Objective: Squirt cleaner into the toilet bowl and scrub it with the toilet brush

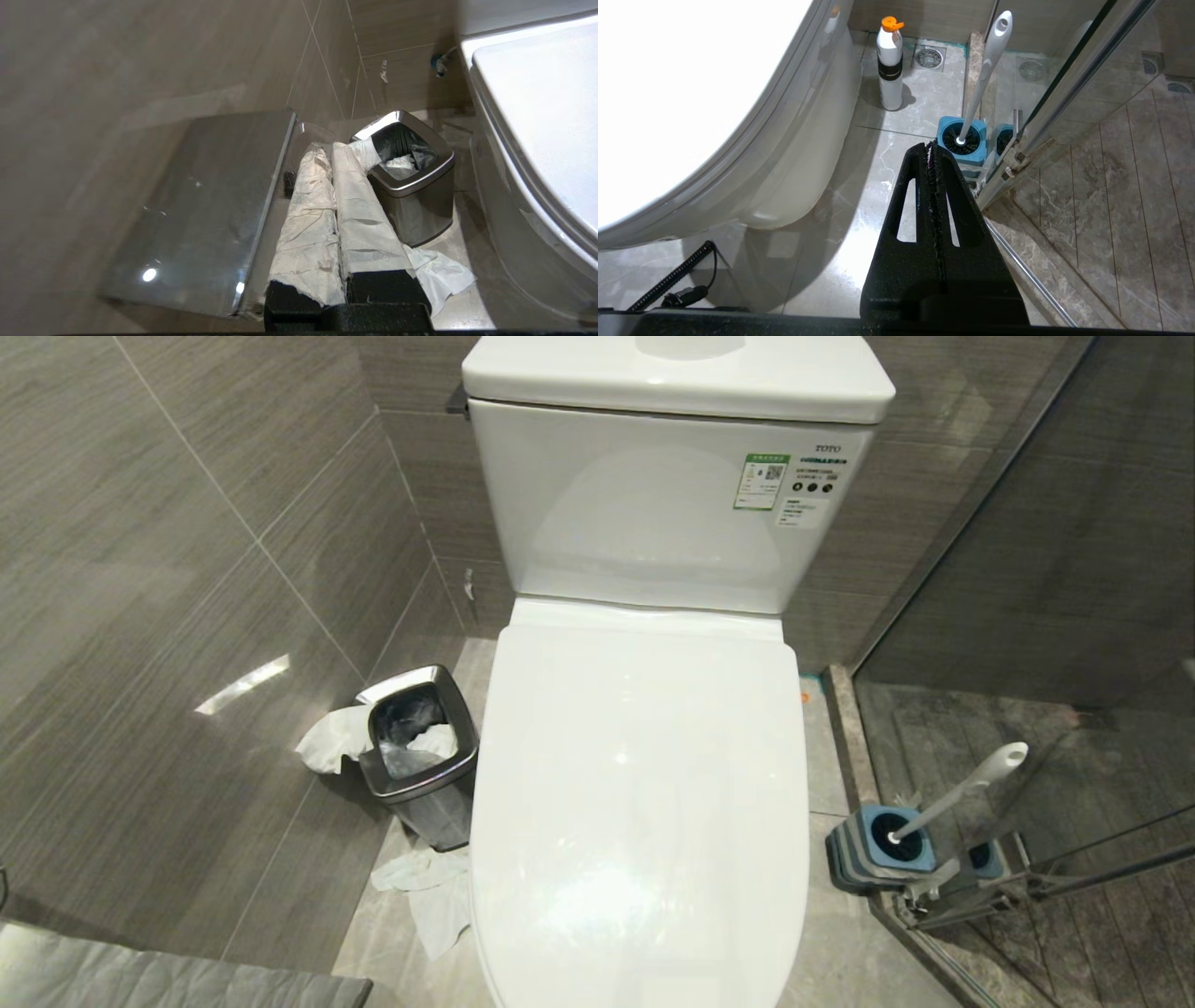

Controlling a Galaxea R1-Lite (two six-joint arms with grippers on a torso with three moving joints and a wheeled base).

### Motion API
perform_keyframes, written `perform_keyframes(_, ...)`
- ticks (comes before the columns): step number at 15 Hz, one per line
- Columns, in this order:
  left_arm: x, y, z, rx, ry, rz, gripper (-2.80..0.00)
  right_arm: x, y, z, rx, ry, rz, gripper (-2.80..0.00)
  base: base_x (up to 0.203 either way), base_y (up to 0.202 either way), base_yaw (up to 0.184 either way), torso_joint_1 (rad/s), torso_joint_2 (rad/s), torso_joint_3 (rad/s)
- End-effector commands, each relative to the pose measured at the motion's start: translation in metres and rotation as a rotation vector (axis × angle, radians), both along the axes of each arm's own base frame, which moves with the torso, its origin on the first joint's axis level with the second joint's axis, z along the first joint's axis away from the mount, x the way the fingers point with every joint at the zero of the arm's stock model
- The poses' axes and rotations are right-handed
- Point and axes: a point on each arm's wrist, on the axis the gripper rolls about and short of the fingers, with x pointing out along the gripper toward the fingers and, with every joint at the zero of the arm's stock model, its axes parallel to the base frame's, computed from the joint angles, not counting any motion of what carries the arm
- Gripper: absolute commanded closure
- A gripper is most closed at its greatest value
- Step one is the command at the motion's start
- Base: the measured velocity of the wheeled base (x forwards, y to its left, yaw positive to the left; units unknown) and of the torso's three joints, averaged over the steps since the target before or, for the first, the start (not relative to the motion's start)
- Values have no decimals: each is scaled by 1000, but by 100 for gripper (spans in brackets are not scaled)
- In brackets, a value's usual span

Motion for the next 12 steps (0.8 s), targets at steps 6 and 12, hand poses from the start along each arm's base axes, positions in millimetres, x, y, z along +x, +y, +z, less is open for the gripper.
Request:
perform_keyframes(6, 40, -2, -79, -94, 253, -86, 0, 0, 0, 0, 0, 0, 0, 0, 0, 0, 0, 0, 0, 0)
perform_keyframes(12, 43, -5, -90, -161, 321, -237, 0, 0, 0, 0, 0, 1, 0, 0, 0, 0, 0, 0, 0, 0)
